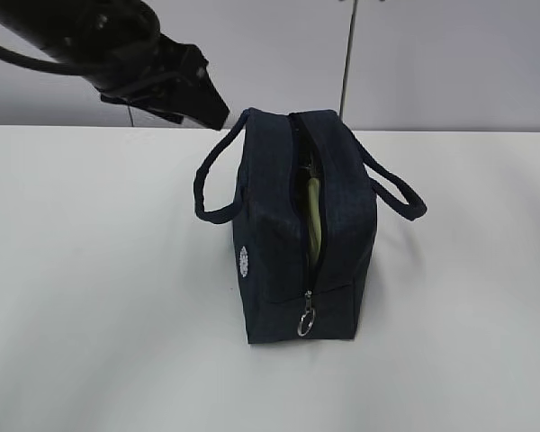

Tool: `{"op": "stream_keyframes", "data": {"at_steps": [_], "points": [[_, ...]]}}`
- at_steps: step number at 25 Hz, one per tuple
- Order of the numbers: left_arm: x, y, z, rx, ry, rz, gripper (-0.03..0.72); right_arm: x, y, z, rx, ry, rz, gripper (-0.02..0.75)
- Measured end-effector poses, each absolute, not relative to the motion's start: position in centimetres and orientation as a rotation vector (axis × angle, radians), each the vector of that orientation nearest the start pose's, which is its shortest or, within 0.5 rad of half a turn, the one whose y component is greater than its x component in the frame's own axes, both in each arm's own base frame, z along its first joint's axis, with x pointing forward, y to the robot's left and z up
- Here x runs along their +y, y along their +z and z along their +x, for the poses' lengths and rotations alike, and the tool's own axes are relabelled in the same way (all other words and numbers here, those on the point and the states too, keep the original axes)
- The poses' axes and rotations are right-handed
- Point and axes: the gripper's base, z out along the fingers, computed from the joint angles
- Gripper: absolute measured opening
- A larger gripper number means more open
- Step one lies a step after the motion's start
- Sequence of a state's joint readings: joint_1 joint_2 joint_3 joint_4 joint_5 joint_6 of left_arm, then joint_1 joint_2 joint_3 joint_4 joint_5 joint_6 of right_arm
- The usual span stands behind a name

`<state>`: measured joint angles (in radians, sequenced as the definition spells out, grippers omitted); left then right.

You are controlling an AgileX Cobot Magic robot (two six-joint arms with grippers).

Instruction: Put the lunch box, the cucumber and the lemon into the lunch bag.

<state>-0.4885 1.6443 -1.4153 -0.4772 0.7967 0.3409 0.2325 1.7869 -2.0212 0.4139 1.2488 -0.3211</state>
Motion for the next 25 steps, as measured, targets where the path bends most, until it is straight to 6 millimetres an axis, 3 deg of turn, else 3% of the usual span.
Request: {"op": "stream_keyframes", "data": {"at_steps": [6,9,12,19,25], "points": [[-18.1,36.3,29.1,2.222,-0.526,0.757,0.415,11.2,49.1,30.0,2.035,0.510,-0.710,0.447],[-17.4,38.0,28.2,2.158,-0.494,0.735,0.403,10.4,50.7,26.2,1.902,0.490,-0.722,0.447],[-16.7,39.4,27.5,2.104,-0.471,0.710,0.396,9.5,50.4,22.7,1.811,0.459,-0.712,0.447],[-15.8,39.5,26.0,2.079,-0.464,0.690,0.394,8.2,44.4,16.4,1.686,0.464,-0.704,0.447],[-15.2,38.8,24.9,2.097,-0.465,0.689,0.394,8.2,39.0,13.2,1.659,0.600,-0.700,0.447]]}}
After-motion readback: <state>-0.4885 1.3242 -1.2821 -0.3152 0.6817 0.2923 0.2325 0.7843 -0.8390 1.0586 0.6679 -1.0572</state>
